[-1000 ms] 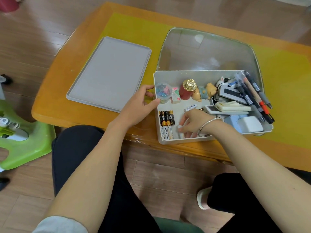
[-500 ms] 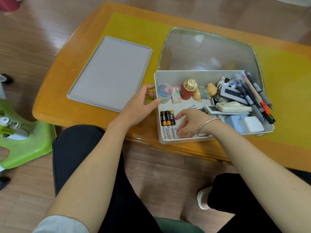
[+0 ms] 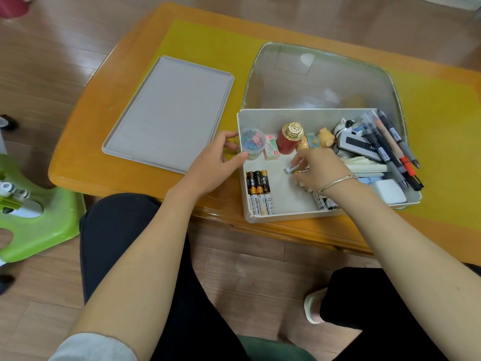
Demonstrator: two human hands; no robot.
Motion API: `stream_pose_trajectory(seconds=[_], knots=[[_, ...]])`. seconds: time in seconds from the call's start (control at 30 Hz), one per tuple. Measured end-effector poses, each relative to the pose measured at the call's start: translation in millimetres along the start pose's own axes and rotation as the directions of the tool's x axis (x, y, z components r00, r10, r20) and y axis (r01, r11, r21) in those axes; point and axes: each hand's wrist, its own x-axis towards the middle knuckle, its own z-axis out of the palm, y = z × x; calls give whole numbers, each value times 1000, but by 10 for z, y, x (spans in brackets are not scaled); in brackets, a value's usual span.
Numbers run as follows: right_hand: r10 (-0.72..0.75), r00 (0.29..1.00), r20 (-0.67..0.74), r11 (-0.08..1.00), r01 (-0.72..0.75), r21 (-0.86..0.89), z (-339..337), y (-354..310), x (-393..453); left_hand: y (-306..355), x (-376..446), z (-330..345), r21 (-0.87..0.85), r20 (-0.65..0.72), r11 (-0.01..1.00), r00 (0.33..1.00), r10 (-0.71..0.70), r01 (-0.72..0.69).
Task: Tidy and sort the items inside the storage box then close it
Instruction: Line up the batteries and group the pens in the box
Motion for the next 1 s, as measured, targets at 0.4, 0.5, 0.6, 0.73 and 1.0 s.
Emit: stream_pose_trajectory(seconds=[0.4,0.5,0.6,0.73,1.0], knots=[[-4,1000,-5,912,1,-410,167,-169,165,8,-2,-3,-3,5,1000,1000,2,-2],[-68,997,-29,903,49,-426,135,-156,145,5,-1,-4,0,5,1000,1000,1,-1],[-152,984,-92,945,118,-306,101,-130,84,4,2,-5,3,5,1000,1000,3,-3],[-117,987,-110,993,120,18,70,-140,-41,2,-5,0,8,-3,1000,1000,10,-10],[32,942,334,969,-111,221,119,-122,-93,6,-9,-5,2,9,1000,1000,2,-3]])
